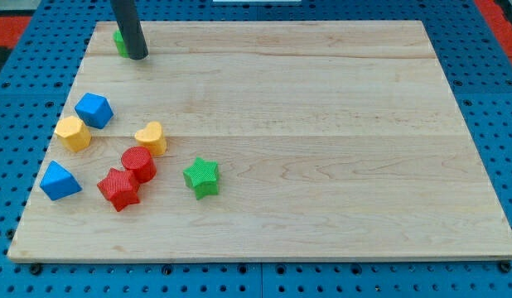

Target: Move the blue cube and yellow hexagon towards the top left of the board

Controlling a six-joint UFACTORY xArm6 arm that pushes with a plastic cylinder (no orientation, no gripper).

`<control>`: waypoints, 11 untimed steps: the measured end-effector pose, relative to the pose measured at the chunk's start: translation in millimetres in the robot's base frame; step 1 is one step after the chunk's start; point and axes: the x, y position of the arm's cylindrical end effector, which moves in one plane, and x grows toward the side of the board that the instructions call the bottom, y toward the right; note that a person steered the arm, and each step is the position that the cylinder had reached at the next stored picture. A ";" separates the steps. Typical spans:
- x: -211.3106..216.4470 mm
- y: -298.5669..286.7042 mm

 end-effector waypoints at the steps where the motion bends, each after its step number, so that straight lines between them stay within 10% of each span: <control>1: 14.9 25.7; 4: 77.0 223.7; 7: 237.8 251.4; 9: 322.2 79.3; 11: 264.6 -65.8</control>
